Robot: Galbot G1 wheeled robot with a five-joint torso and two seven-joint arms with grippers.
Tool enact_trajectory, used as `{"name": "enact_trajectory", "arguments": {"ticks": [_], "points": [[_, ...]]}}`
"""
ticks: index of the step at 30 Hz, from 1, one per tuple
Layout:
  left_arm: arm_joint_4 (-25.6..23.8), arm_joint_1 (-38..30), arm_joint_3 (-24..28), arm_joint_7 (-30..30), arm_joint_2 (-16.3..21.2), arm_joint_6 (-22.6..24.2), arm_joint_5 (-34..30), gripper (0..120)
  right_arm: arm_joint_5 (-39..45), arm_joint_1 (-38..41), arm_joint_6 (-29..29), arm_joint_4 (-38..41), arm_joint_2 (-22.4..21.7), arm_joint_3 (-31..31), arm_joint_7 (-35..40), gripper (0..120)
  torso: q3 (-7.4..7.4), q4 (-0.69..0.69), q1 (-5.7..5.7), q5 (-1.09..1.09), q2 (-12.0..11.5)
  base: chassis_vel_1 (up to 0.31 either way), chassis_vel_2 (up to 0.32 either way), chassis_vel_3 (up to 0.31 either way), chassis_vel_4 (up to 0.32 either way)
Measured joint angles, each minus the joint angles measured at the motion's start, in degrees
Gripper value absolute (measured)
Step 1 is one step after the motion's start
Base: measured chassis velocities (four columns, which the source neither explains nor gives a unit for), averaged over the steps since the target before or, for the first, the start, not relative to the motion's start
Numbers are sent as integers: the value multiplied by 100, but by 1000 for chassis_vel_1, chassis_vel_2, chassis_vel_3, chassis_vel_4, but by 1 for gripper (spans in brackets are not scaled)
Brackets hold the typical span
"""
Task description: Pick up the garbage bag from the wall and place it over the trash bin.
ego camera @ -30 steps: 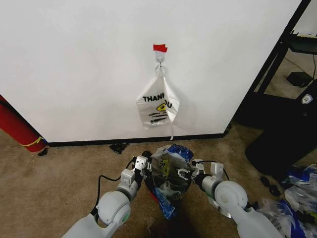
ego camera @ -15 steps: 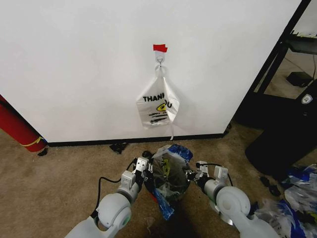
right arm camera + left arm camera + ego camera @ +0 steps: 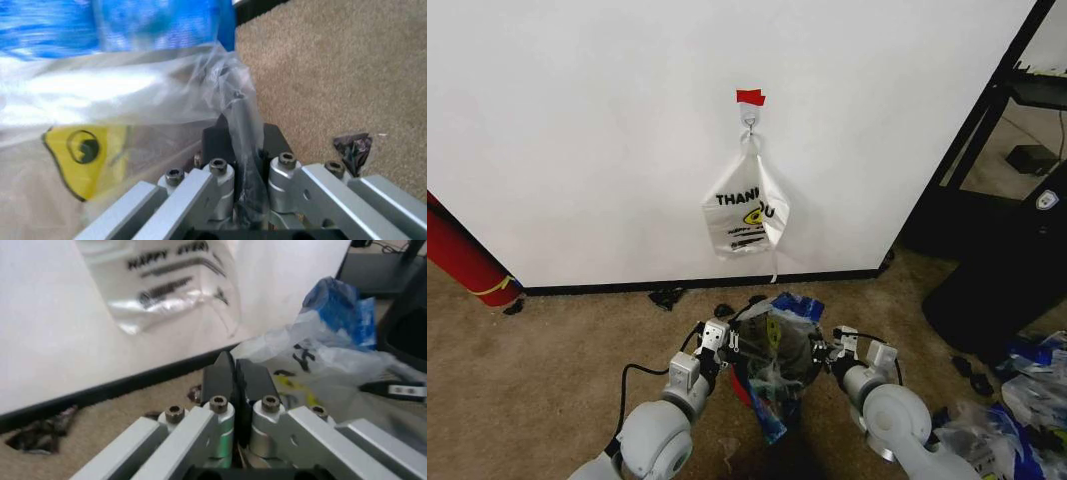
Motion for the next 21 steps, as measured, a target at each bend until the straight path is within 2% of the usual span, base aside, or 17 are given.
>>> {"name": "enact_trajectory", "arguments": {"ticks": [12,17,21], "points": [[603,-83,-199,-6,22,-188,160,0,279,-335,-224,668,-273,482,-680,1,0,0,0,-1,0,0,0,0,0],[653,-34,-244,-6,27,-260,199,0,281,-387,-276,767,-342,571,-935,1,0,0,0,-1,0,0,0,0,0],[639,54,-282,132,82,-500,190,0,182,-368,-216,717,-338,570,-1088,1,0,0,0,-2,0,0,0,0,0]]}}
